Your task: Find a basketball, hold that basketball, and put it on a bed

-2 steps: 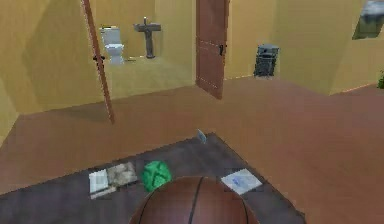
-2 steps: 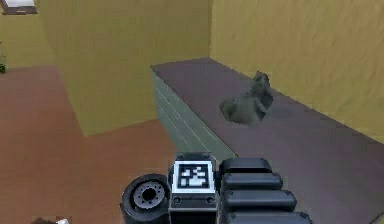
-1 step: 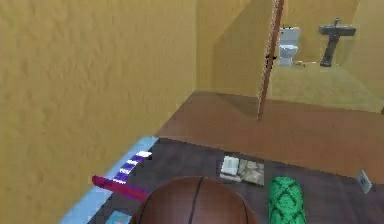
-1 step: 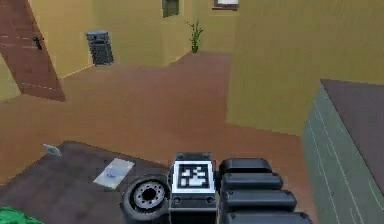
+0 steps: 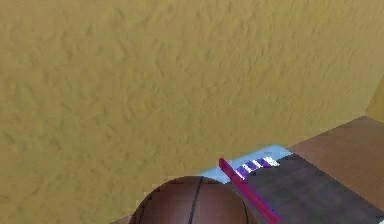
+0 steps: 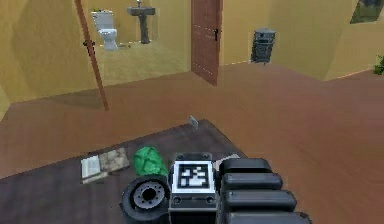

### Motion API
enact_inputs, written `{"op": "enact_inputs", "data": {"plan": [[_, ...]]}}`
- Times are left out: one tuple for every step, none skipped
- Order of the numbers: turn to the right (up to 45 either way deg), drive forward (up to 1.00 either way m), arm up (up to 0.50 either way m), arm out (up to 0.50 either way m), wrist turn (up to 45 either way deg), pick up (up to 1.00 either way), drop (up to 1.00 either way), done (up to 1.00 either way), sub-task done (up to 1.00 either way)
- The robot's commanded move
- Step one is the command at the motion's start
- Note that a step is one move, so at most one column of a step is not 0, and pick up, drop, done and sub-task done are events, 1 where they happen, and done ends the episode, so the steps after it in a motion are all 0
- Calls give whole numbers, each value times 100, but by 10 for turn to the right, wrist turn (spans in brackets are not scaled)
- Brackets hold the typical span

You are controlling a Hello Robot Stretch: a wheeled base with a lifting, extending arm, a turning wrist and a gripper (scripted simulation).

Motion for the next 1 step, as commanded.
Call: {"op": "enact_inputs", "data": {"plan": [[-30, 0, 0, 0, 0, 0, 0, 0, 0]]}}
